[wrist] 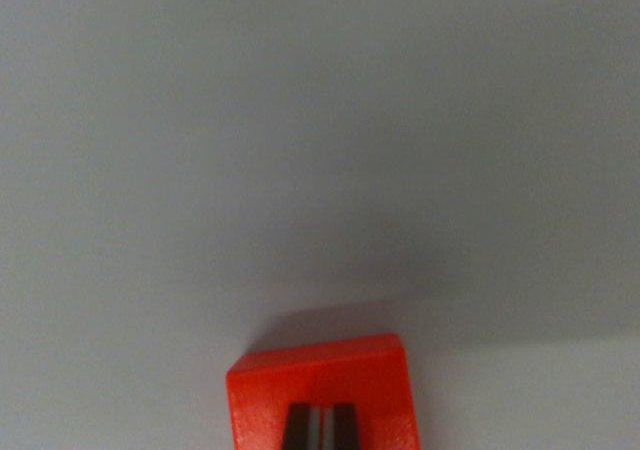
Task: Reach red block
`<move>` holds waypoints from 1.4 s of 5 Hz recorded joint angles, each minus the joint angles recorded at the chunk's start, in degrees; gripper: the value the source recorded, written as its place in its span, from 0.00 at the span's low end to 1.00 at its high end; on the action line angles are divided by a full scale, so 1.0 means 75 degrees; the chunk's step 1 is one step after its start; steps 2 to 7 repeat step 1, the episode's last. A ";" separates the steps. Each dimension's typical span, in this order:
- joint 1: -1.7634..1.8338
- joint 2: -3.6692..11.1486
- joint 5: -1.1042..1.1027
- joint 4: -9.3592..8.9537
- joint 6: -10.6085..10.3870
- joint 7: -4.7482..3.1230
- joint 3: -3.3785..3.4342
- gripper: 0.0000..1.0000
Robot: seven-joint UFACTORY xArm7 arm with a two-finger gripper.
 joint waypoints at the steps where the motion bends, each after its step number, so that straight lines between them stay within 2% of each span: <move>1: 0.0000 0.0000 0.0000 0.0000 0.0000 0.0000 0.0000 0.00; 7: 0.0000 0.0000 0.0000 0.0000 0.0000 0.0000 0.0000 0.00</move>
